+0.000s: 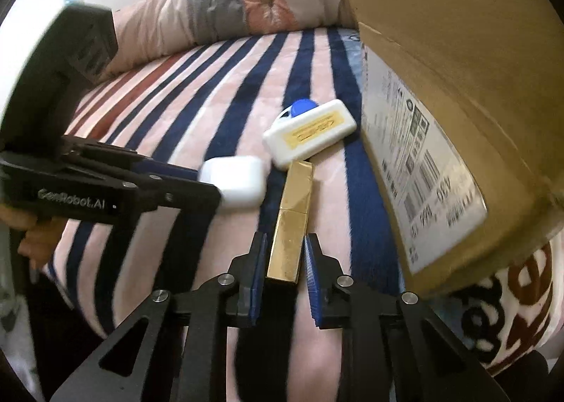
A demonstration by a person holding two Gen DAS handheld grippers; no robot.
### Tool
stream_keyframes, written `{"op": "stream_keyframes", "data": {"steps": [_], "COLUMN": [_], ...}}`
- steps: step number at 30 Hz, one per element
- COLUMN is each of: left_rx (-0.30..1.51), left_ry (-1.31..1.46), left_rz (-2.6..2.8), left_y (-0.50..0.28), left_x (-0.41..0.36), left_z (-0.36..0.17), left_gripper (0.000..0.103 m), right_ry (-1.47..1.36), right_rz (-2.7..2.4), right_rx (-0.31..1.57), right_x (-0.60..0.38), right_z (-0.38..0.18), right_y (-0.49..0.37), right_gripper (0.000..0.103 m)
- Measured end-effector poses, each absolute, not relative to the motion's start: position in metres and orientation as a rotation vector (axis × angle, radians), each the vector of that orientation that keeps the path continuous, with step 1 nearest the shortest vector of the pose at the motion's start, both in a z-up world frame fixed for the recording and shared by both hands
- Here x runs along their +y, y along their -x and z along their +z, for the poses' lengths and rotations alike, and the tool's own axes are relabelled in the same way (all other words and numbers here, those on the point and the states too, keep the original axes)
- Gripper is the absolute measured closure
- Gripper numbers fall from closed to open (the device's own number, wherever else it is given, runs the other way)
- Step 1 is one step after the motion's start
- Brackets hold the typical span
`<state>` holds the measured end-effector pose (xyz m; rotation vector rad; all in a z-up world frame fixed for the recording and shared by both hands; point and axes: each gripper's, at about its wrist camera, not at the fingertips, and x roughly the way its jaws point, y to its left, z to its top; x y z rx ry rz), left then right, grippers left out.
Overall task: Organize rigid objects
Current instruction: 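Grasp the gold tube with the right gripper while the left gripper grasps the white earbud case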
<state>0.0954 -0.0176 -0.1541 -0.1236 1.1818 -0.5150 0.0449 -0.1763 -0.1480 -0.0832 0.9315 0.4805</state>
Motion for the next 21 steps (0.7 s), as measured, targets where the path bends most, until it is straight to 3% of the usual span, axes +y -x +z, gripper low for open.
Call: {"op": "stream_keyframes", "data": {"steps": [2, 5, 6, 16, 17, 18, 21], "left_rx": [1.179, 1.141, 1.121, 1.02, 1.017, 1.019, 1.018], "left_ry": [0.164, 0.183, 0.163, -0.024, -0.015, -0.008, -0.023], "left_rz": [-0.512, -0.491, -0.482, -0.564, -0.574, -0.585, -0.582], "left_y": [-0.094, -0.099, -0.101, -0.112, -0.112, -0.112, -0.109], "left_x": [-0.012, -0.015, -0.019, -0.042, -0.039, -0.04, -0.042], "left_z": [-0.154, -0.151, -0.15, -0.159, -0.159, -0.159, -0.158], "left_gripper": [0.068, 0.04, 0.037, 0.038, 0.042, 0.053, 0.053], "right_ry": [0.082, 0.083, 0.082, 0.065, 0.067, 0.071, 0.071], "right_rz": [0.482, 0.468, 0.465, 0.491, 0.492, 0.494, 0.496], "right_rx": [0.93, 0.926, 0.927, 0.949, 0.948, 0.946, 0.941], "right_x": [-0.177, -0.178, -0.178, -0.175, -0.176, -0.176, -0.178], "right_z": [-0.147, -0.148, -0.149, -0.158, -0.158, -0.158, -0.157], "right_y": [-0.043, -0.041, -0.042, -0.05, -0.05, -0.049, -0.049], "right_gripper": [0.087, 0.087, 0.087, 0.087, 0.087, 0.087, 0.087]}}
